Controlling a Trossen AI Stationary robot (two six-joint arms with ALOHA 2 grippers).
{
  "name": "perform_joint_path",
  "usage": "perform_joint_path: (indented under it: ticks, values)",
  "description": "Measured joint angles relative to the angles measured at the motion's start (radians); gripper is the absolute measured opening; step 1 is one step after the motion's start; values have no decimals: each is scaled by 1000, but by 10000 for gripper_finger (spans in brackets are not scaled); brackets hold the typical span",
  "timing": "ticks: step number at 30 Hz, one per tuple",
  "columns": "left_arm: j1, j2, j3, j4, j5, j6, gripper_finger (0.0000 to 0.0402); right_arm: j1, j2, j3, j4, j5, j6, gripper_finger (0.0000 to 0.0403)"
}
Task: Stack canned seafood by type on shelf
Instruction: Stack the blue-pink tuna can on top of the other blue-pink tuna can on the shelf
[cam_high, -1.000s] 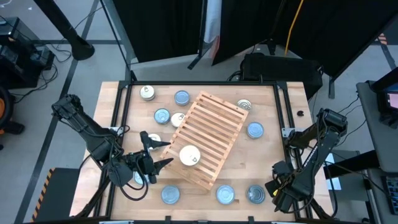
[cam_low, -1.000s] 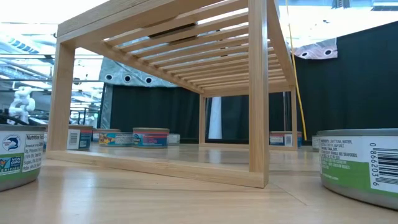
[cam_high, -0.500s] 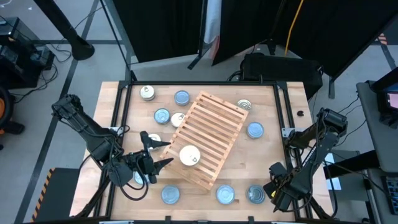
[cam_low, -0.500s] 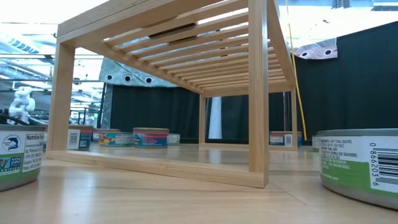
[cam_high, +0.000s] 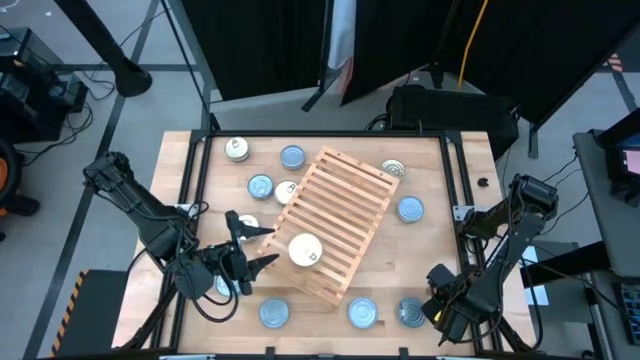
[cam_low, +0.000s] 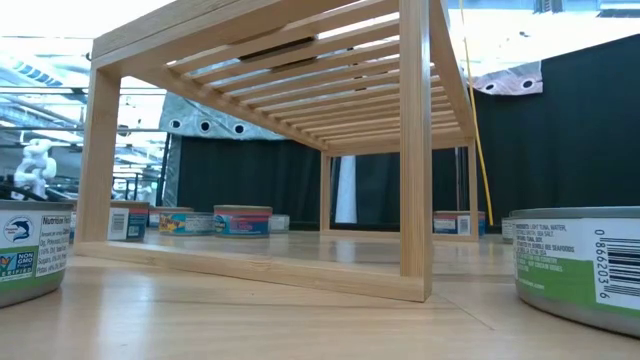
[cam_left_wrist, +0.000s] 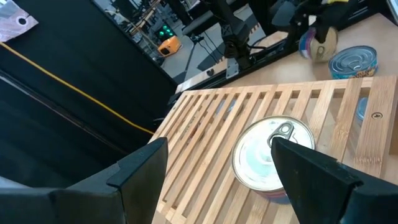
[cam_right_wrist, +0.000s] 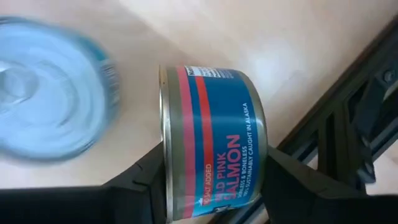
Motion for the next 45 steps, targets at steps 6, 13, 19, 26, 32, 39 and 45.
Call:
perform_joint_path:
  ticks: [6,13,19,26,32,39,45]
  values:
    - [0,0,0,72,0,48,293,1,0,143,-132,51,-64,183]
    - [0,0,0,135,0,53,293,1,-1,348,-318,364,-146,183]
    - [0,0,0,166,-1,54,293,-16,-2,457,-367,861,-285,183]
    - [0,0,0,189,-1,54,293,-102,-2,497,-312,1355,-396,183]
    - [-1,0,0,168,-1,53,293,-227,-3,497,-95,1415,-580,183]
    - [-2,0,0,165,-8,71,293,-388,-2,497,464,1123,-1215,183]
    - [-5,0,0,133,-20,79,293,-519,5,497,772,698,-1481,183]
